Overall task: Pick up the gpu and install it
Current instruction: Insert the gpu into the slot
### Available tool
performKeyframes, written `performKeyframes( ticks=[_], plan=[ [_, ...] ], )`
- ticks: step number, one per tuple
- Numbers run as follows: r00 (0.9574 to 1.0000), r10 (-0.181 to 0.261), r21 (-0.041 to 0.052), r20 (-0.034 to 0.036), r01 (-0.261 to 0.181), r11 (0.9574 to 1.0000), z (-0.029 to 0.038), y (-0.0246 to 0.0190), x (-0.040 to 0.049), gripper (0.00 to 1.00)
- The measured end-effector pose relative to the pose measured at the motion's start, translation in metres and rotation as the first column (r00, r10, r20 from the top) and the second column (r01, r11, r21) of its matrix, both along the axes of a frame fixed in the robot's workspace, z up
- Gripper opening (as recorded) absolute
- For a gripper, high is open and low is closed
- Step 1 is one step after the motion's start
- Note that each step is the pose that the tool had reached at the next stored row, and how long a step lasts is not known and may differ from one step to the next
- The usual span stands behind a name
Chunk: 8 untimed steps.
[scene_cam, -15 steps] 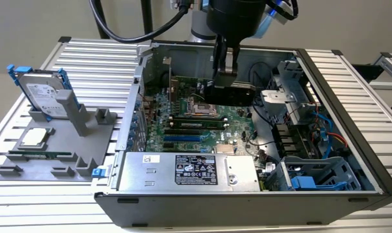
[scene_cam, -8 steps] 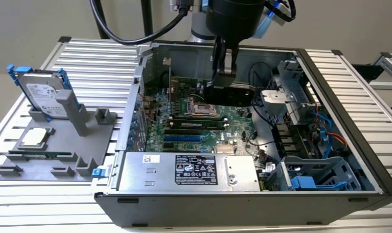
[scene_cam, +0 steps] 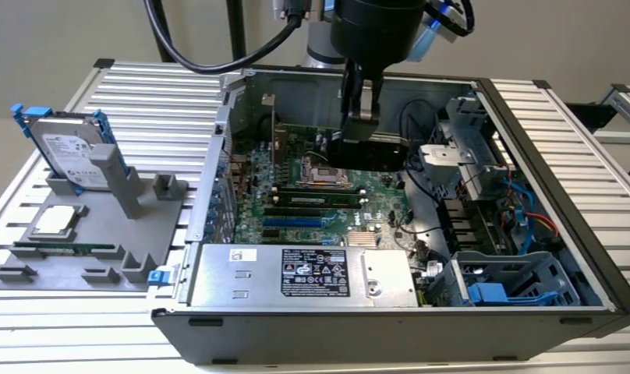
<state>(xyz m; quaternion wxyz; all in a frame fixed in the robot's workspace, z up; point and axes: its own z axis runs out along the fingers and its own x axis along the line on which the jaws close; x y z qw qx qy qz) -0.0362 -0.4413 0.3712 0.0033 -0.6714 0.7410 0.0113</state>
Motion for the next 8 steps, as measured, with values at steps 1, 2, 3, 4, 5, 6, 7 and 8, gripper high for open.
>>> performKeyframes(
  ticks=[1,2,3,4,5,6,7,8],
  plan=[
    [1.0,0.0,0.0001,0.0001,0.0,1.0,-0.0003,0.0,0.0,0.0],
    [1.0,0.0,0.0002,0.0001,0.0,1.0,-0.0006,0.0,0.0,0.0],
    [1.0,0.0,0.0,0.0,0.0,1.0,-0.0009,0.0,0.0,0.0],
    [1.0,0.0,0.0,0.0,0.0,1.0,-0.0014,0.0,0.0,0.0],
    [1.0,0.0,0.0001,0.0,0.0,1.0,-0.0019,0.0,0.0,0.0],
    [1.0,0.0,0.0,0.0,0.0,1.0,-0.0023,0.0,0.0,0.0],
    [1.0,0.0,0.0001,0.0001,0.0,1.0,-0.0028,0.0,0.0,0.0],
    [1.0,0.0,0.0,0.0,0.0,1.0,-0.0032,0.0,0.0,0.0]
  ],
)
